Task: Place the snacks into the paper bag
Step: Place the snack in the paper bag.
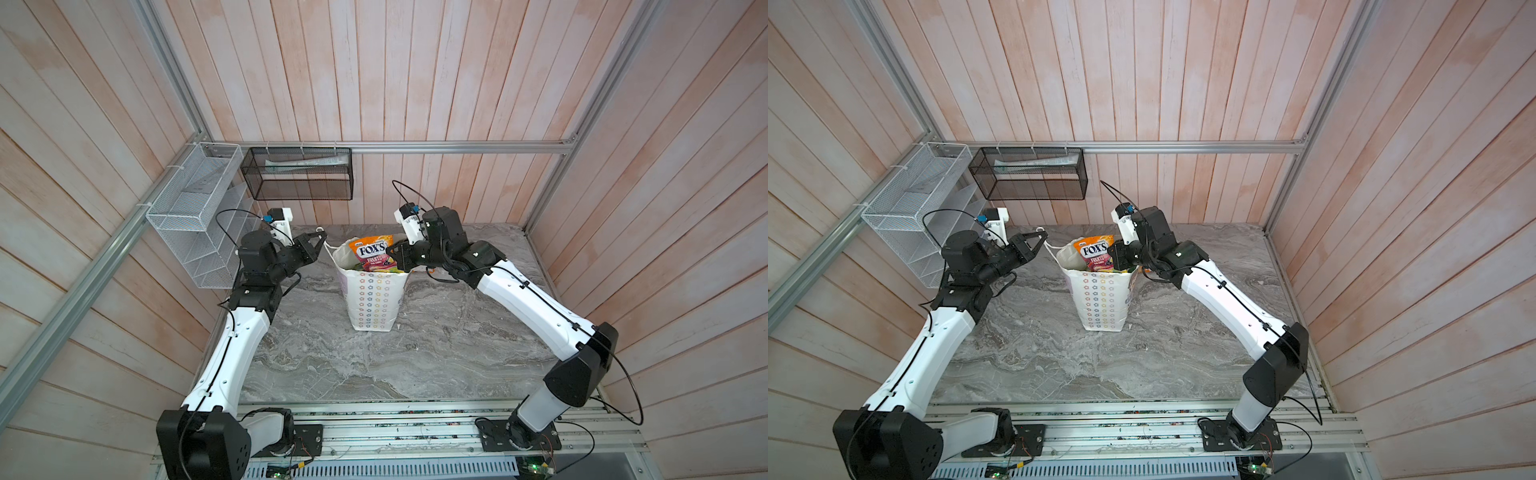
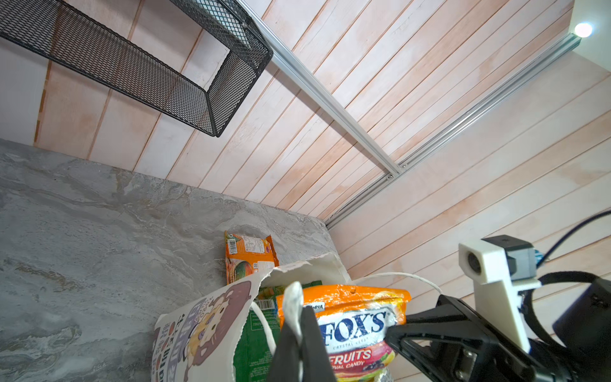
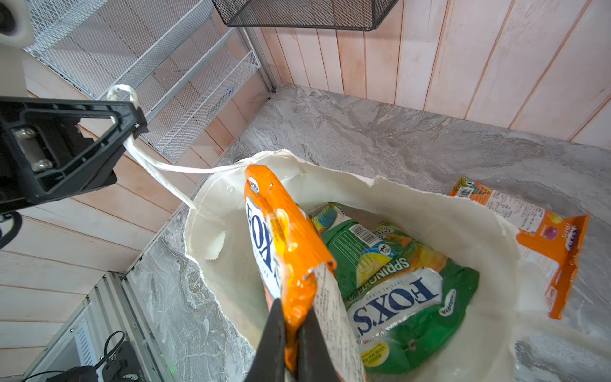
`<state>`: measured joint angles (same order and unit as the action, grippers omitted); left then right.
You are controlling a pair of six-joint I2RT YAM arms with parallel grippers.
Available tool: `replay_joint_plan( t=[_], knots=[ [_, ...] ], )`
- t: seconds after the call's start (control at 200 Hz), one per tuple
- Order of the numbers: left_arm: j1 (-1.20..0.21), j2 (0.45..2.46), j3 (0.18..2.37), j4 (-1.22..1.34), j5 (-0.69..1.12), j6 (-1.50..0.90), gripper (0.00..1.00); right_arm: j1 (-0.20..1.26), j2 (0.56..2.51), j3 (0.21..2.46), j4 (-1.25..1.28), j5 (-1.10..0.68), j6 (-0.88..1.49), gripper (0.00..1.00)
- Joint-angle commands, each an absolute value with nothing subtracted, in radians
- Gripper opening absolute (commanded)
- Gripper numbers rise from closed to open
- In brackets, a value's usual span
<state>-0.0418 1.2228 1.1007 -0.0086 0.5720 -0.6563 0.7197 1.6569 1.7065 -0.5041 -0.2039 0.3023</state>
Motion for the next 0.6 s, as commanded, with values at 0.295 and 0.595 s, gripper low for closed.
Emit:
replay_joint_plan(
  t=[0.295, 0.595],
  knots=[
    [-0.031, 1.21, 1.097, 0.052, 0.575, -0.655, 0.0, 0.726, 1.737, 1.662, -0.468, -0.202, 0.287, 0.08],
    [-0.031, 1.209, 1.098, 0.048, 0.569, -0.649, 0.0, 0.726, 1.612, 1.677, -0.382, -0.004, 0.293, 0.26]
  ],
)
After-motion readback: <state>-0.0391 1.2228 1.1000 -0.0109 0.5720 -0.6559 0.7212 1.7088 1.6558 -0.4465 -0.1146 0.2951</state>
